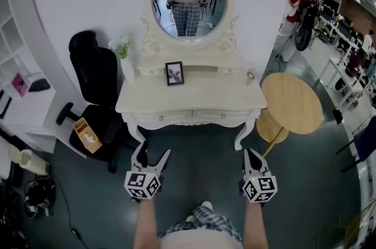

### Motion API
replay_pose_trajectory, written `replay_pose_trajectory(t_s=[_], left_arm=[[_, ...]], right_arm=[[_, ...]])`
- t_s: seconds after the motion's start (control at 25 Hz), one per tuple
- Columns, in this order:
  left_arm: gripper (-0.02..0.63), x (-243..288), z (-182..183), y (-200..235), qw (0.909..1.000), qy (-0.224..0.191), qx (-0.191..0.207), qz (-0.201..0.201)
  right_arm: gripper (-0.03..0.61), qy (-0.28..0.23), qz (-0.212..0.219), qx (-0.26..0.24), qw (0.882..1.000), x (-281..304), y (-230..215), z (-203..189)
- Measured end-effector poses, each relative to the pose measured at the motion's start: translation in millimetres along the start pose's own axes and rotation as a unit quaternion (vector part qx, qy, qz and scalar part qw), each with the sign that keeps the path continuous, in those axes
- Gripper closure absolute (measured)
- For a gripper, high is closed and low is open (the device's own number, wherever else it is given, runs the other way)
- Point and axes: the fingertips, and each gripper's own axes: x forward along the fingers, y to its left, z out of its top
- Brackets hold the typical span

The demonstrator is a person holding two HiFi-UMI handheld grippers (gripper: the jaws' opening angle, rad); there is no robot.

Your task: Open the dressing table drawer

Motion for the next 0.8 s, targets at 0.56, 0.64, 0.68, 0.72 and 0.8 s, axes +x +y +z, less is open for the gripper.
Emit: replay_pose_trajectory(t_s=[0.56, 0.64, 0.68, 0.72, 0.8], left_arm=[[0.232, 131.0, -12.7, 46.5, 0.9999, 0.007, 0.011, 0.011], [0.232, 161.8, -13.5, 62.7, 0.9997, 0.014, 0.006, 0.021], [0.232, 177.2, -11.8, 70.3, 0.9995, 0.016, 0.005, 0.026], [0.232, 192.9, -8.6, 77.6, 0.9993, 0.017, 0.007, 0.031], [0.232, 225.5, -2.1, 91.6, 0.9988, 0.016, 0.019, 0.042]], right_arm=[[0.563, -0.006, 0.020, 0.000, 1.000, 139.6, -52.8, -2.0], [0.563, -0.001, 0.030, 0.000, 1.000, 179.9, -62.3, 0.6], [0.563, 0.001, 0.035, 0.002, 0.999, 199.6, -66.5, 3.9], [0.563, 0.002, 0.043, 0.001, 0.999, 220.0, -69.8, 8.8], [0.563, 0.001, 0.060, -0.007, 0.998, 261.6, -75.8, 18.1]])
